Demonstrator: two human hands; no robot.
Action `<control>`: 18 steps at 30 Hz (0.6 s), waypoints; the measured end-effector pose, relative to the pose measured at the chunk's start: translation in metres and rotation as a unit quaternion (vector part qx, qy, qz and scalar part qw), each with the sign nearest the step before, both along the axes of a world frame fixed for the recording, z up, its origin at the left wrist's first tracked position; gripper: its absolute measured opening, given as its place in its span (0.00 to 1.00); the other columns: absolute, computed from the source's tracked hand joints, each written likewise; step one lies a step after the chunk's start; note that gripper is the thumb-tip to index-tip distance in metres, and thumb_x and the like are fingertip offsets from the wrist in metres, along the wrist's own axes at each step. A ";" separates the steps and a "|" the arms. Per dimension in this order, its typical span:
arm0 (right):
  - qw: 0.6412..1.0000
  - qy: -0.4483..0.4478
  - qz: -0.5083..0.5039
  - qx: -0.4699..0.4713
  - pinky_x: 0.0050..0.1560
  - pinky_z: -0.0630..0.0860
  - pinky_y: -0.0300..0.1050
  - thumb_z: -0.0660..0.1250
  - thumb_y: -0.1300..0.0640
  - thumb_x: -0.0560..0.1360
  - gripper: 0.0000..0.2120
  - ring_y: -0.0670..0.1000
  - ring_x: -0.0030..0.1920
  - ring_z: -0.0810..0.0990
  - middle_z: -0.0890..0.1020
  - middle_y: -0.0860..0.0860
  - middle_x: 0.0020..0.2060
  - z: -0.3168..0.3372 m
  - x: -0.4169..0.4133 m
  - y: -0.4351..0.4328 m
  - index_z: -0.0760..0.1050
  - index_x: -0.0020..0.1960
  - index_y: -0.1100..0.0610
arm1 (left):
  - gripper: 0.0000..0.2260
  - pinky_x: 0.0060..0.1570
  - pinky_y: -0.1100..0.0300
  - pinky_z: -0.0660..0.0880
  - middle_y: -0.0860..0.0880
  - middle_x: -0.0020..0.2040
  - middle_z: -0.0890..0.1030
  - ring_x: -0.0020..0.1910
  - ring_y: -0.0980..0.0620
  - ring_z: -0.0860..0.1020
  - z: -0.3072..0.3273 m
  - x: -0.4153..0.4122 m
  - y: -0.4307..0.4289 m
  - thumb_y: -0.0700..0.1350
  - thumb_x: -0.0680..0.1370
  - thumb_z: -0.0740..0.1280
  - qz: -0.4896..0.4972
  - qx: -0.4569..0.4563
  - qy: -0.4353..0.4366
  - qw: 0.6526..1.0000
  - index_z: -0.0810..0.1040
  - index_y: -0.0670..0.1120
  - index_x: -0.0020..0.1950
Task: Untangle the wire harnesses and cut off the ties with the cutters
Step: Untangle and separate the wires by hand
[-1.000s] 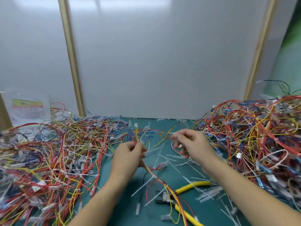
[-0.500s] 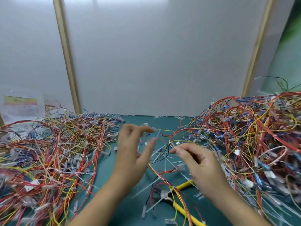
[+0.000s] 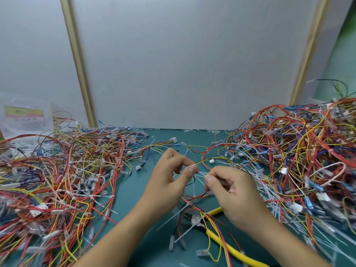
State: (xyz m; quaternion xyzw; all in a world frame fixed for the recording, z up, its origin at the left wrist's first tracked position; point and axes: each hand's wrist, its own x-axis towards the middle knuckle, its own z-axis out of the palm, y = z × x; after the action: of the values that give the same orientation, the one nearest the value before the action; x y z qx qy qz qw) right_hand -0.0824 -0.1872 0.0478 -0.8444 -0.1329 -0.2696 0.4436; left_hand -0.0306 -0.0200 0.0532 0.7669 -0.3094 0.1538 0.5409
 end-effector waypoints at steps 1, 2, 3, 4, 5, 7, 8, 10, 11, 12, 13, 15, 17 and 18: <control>1.000 0.001 0.002 0.005 0.33 0.69 0.39 0.63 0.54 0.76 0.13 0.47 0.32 0.75 0.77 0.52 0.30 -0.001 0.000 0.000 0.75 0.33 0.55 | 0.05 0.43 0.69 0.65 0.52 0.41 0.70 0.40 0.57 0.70 -0.001 0.000 0.000 0.43 0.79 0.69 0.004 0.004 -0.007 1.000 0.82 0.45 0.44; 1.000 0.006 0.006 0.015 0.32 0.68 0.40 0.63 0.53 0.76 0.14 0.46 0.30 0.73 0.77 0.53 0.29 -0.002 0.000 -0.001 0.75 0.33 0.55 | 0.05 0.43 0.69 0.65 0.52 0.41 0.70 0.40 0.57 0.70 -0.001 0.000 0.000 0.43 0.79 0.69 0.005 0.011 -0.015 1.000 0.82 0.46 0.44; 0.999 0.015 0.010 0.026 0.30 0.65 0.41 0.63 0.52 0.76 0.14 0.45 0.27 0.70 0.75 0.55 0.27 -0.004 0.000 -0.001 0.76 0.34 0.54 | 0.04 0.42 0.69 0.66 0.52 0.41 0.71 0.41 0.56 0.71 -0.001 0.001 0.000 0.43 0.79 0.69 0.004 0.020 -0.024 0.999 0.82 0.47 0.45; 0.999 0.026 0.009 0.037 0.29 0.63 0.41 0.63 0.51 0.77 0.13 0.44 0.26 0.67 0.73 0.55 0.26 -0.005 0.000 -0.002 0.77 0.35 0.53 | 0.03 0.42 0.68 0.66 0.52 0.41 0.72 0.41 0.56 0.72 0.000 0.001 0.000 0.44 0.79 0.69 0.002 0.029 -0.033 0.999 0.82 0.48 0.47; 0.998 0.039 0.000 0.049 0.28 0.62 0.42 0.63 0.51 0.78 0.13 0.43 0.26 0.65 0.70 0.54 0.24 -0.006 0.001 -0.004 0.79 0.37 0.52 | 0.02 0.42 0.66 0.68 0.52 0.40 0.73 0.41 0.55 0.73 0.001 0.001 0.001 0.46 0.79 0.69 0.000 0.034 -0.040 0.999 0.81 0.49 0.50; 0.994 0.070 -0.026 0.084 0.30 0.68 0.44 0.64 0.53 0.80 0.12 0.45 0.27 0.69 0.72 0.49 0.25 -0.006 0.005 -0.009 0.82 0.41 0.50 | 0.06 0.41 0.66 0.68 0.54 0.39 0.74 0.41 0.54 0.74 0.002 0.001 0.004 0.50 0.78 0.69 0.000 0.037 -0.044 0.998 0.79 0.51 0.54; 0.990 0.086 -0.037 0.103 0.35 0.74 0.48 0.64 0.53 0.80 0.10 0.47 0.30 0.73 0.76 0.49 0.28 -0.004 0.007 -0.012 0.83 0.44 0.49 | 0.07 0.39 0.67 0.66 0.54 0.38 0.73 0.39 0.54 0.73 0.004 0.001 0.005 0.51 0.77 0.69 -0.005 0.046 -0.046 0.998 0.78 0.51 0.53; 0.985 0.111 -0.054 0.123 0.47 0.80 0.48 0.66 0.52 0.79 0.07 0.47 0.40 0.81 0.84 0.46 0.39 0.000 0.011 -0.018 0.83 0.51 0.48 | 0.08 0.37 0.67 0.64 0.55 0.35 0.71 0.35 0.56 0.70 0.005 -0.002 0.007 0.53 0.75 0.72 -0.062 0.089 -0.034 0.994 0.78 0.51 0.49; 0.985 0.110 -0.066 0.118 0.49 0.79 0.40 0.67 0.50 0.79 0.06 0.43 0.43 0.82 0.85 0.44 0.43 0.001 0.011 -0.021 0.82 0.52 0.46 | 0.09 0.36 0.65 0.65 0.53 0.35 0.71 0.35 0.56 0.69 0.004 -0.004 0.007 0.54 0.74 0.73 -0.114 0.122 -0.010 0.986 0.78 0.51 0.48; 0.986 0.098 -0.080 0.107 0.46 0.77 0.32 0.68 0.49 0.78 0.06 0.40 0.44 0.82 0.85 0.41 0.44 0.003 0.011 -0.024 0.82 0.52 0.46 | 0.10 0.37 0.61 0.68 0.52 0.36 0.71 0.36 0.54 0.70 0.004 -0.005 0.008 0.54 0.73 0.74 -0.167 0.170 0.014 0.971 0.80 0.51 0.49; 0.988 0.078 -0.096 0.092 0.42 0.74 0.28 0.68 0.48 0.78 0.05 0.39 0.42 0.81 0.84 0.39 0.42 0.005 0.010 -0.026 0.82 0.50 0.46 | 0.11 0.40 0.57 0.71 0.52 0.37 0.71 0.38 0.53 0.72 0.004 -0.006 0.008 0.54 0.73 0.75 -0.209 0.229 0.026 0.950 0.81 0.51 0.51; 0.991 0.054 -0.107 0.053 0.34 0.71 0.31 0.68 0.48 0.77 0.09 0.41 0.33 0.77 0.81 0.41 0.33 0.009 0.007 -0.032 0.81 0.41 0.50 | 0.09 0.44 0.56 0.72 0.53 0.38 0.71 0.41 0.52 0.73 0.005 -0.004 0.009 0.52 0.74 0.76 -0.246 0.317 0.019 0.916 0.83 0.52 0.53; 0.992 0.106 -0.075 0.005 0.33 0.72 0.41 0.68 0.48 0.77 0.14 0.42 0.28 0.72 0.79 0.49 0.29 0.013 0.005 -0.034 0.79 0.37 0.54 | 0.06 0.44 0.56 0.71 0.52 0.38 0.71 0.41 0.52 0.73 0.007 0.000 0.010 0.48 0.75 0.75 -0.234 0.322 0.005 0.917 0.85 0.51 0.51; 0.986 0.158 -0.042 -0.020 0.33 0.73 0.45 0.68 0.47 0.77 0.15 0.43 0.27 0.72 0.80 0.52 0.30 0.015 0.003 -0.032 0.79 0.37 0.56 | 0.04 0.44 0.56 0.71 0.51 0.38 0.71 0.40 0.52 0.72 0.007 0.003 0.011 0.47 0.76 0.74 -0.223 0.318 -0.009 0.922 0.85 0.50 0.50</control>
State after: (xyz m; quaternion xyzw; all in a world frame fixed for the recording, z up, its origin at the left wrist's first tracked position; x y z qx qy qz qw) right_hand -0.0792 -0.2196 0.0624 -0.8900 -0.0313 -0.1485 0.4300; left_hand -0.0277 -0.0093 0.0604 0.8085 -0.5093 -0.0704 0.2863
